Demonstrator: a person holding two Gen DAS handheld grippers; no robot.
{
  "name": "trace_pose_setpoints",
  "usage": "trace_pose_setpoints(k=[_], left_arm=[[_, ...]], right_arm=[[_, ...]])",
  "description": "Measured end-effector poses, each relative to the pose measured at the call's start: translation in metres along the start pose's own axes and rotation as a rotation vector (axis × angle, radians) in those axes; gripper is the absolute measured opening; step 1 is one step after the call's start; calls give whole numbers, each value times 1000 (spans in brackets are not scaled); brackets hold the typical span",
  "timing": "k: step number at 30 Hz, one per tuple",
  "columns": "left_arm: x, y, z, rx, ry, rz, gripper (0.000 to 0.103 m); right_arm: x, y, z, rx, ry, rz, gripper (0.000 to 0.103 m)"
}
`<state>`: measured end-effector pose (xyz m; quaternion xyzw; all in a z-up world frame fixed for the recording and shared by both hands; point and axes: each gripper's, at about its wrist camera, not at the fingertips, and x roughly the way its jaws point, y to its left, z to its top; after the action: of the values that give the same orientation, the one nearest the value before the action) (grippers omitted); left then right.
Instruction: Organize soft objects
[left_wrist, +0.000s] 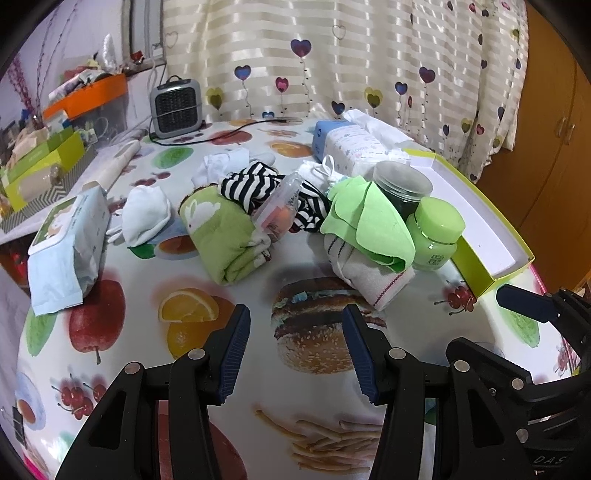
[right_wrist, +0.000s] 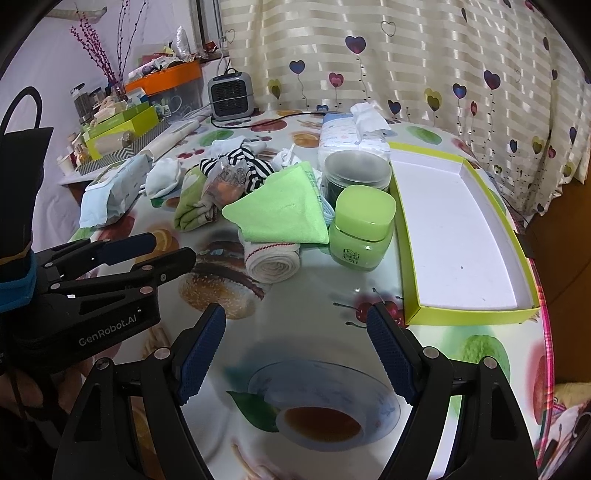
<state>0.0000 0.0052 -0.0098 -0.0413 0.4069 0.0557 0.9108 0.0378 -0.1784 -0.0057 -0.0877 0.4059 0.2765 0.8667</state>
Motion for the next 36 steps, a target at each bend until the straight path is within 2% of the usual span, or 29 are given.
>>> trace_pose_setpoints(k=[36], left_arm=[[6,5,-3,-27,26,-21,51]], right_arm=[[3,6,2,-9,-1,15,79]])
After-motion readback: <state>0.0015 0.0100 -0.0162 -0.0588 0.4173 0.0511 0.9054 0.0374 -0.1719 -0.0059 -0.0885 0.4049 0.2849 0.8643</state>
